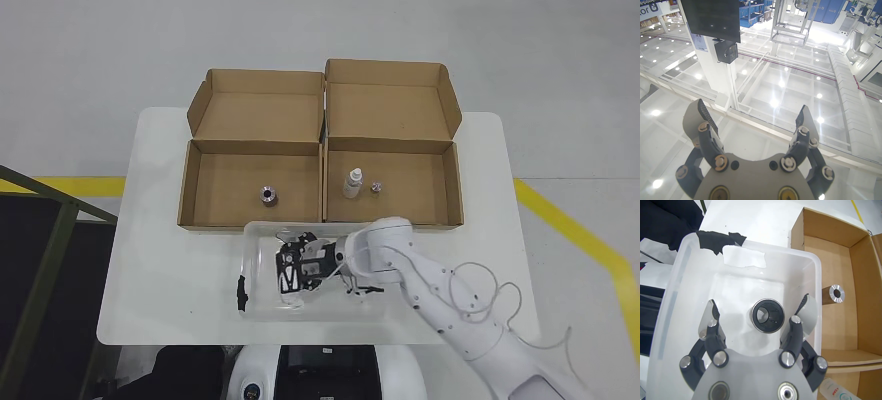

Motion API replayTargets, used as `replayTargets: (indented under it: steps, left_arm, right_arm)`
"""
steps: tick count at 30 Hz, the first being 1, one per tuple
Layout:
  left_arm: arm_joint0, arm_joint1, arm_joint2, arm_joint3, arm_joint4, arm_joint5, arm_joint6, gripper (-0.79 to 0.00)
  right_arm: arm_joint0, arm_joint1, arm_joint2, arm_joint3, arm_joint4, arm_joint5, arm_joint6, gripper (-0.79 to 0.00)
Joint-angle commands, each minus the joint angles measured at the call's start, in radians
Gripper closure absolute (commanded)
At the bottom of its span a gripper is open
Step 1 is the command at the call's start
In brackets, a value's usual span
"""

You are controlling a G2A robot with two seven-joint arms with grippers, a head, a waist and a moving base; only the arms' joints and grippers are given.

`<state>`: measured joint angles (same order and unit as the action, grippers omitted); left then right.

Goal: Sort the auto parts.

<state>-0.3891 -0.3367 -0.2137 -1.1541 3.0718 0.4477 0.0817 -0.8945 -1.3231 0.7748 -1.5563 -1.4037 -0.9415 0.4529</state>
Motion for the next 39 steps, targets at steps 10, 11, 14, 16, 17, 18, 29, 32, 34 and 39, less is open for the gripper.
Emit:
replayTargets:
  steps: [10, 11, 14, 16, 17, 18, 29, 32, 34, 39]
  left_arm:
    - [0.000, 0.000, 0.000, 0.000, 0.000, 0.000, 0.000, -0.785]
    - [0.000, 0.000, 0.000, 0.000, 0.000, 0.000, 0.000, -0.785]
    - [0.000, 0.000, 0.000, 0.000, 0.000, 0.000, 0.000, -0.785]
    - [0.000, 0.000, 0.000, 0.000, 0.000, 0.000, 0.000, -0.785]
    - [0.000, 0.000, 0.000, 0.000, 0.000, 0.000, 0.000, -0.785]
    - [0.000, 0.000, 0.000, 0.000, 0.000, 0.000, 0.000, -0.785]
    - [0.000, 0.000, 0.000, 0.000, 0.000, 0.000, 0.000, -0.785]
    - [0.000, 0.000, 0.000, 0.000, 0.000, 0.000, 0.000, -0.785]
    - [0.000, 0.000, 0.000, 0.000, 0.000, 0.000, 0.000, -0.785]
    - [0.000, 0.000, 0.000, 0.000, 0.000, 0.000, 0.000, -0.785]
  right_arm:
    - [0.051, -0.018, -0.039, 0.121, 0.026, 0.022, -0.046, -0.570]
    - [0.054, -0.019, -0.040, 0.127, 0.027, 0.022, -0.050, -0.560]
    - [0.062, -0.020, -0.041, 0.146, 0.028, 0.026, -0.060, -0.508]
    - [0.066, -0.021, -0.043, 0.159, 0.028, 0.028, -0.066, -0.486]
    - [0.068, -0.022, -0.044, 0.164, 0.027, 0.028, -0.068, -0.468]
    - [0.070, -0.022, -0.044, 0.169, 0.027, 0.028, -0.071, -0.462]
    - [0.078, -0.022, -0.044, 0.184, 0.035, 0.021, -0.096, -0.163]
    - [0.078, -0.022, -0.042, 0.177, 0.047, 0.009, -0.107, -0.012]
    - [0.079, -0.021, -0.040, 0.170, 0.053, 0.005, -0.110, 0.000]
    - [0.074, -0.017, -0.028, 0.143, 0.077, -0.010, -0.123, 0.000]
